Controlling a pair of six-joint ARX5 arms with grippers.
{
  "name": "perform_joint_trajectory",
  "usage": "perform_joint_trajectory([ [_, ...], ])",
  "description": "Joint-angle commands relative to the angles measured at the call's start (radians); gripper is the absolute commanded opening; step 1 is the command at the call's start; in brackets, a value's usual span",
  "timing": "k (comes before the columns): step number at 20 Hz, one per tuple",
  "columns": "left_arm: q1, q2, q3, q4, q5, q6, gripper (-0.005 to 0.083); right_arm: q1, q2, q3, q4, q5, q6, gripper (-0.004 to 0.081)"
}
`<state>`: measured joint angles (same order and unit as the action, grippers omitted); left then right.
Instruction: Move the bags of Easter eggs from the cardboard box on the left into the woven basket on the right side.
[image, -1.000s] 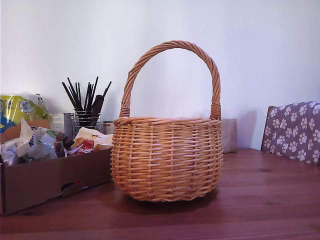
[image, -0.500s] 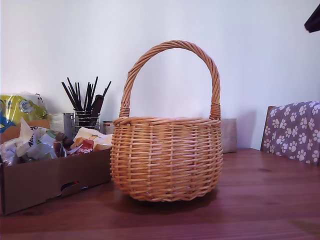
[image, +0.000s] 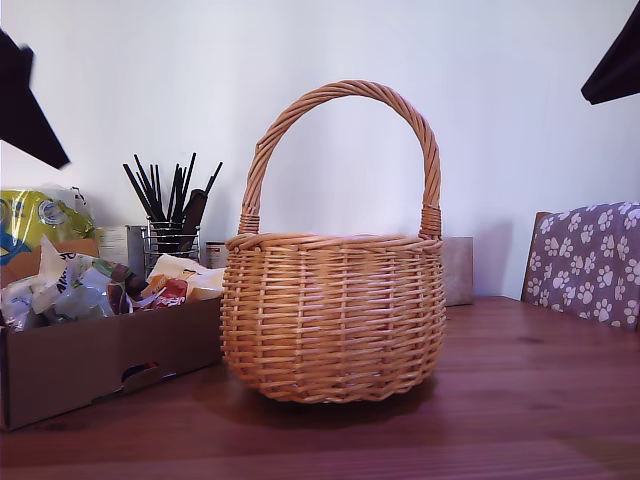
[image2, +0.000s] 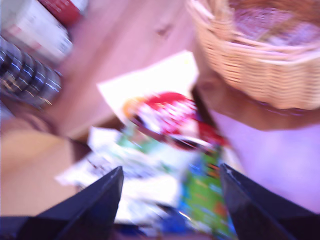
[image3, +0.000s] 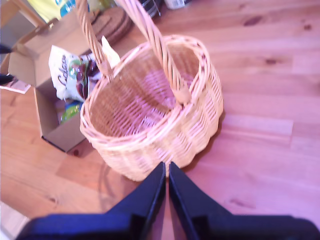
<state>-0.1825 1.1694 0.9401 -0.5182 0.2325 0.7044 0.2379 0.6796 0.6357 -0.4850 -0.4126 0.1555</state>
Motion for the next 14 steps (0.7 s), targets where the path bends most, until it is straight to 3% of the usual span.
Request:
perform_joint_trajectory([
  [1,0.001,0.05,-0.003,0.078,-0.02,0.016,0.06,0.004,0.008,0.014,0.024,-0.005,-0.006,-0.0012],
  [8,-0.008,0.263,0.032,0.145,-0.037,0.121,0.0625,0.004,0.016,0.014,0.024,-0.005,-0.026,-0.0012],
  [14,-0.005,0.445,0.168,0.102,-0.028,0.193,0.0625,0.004,0.018,0.014,0.024,-0.005,-0.034,-0.0012],
])
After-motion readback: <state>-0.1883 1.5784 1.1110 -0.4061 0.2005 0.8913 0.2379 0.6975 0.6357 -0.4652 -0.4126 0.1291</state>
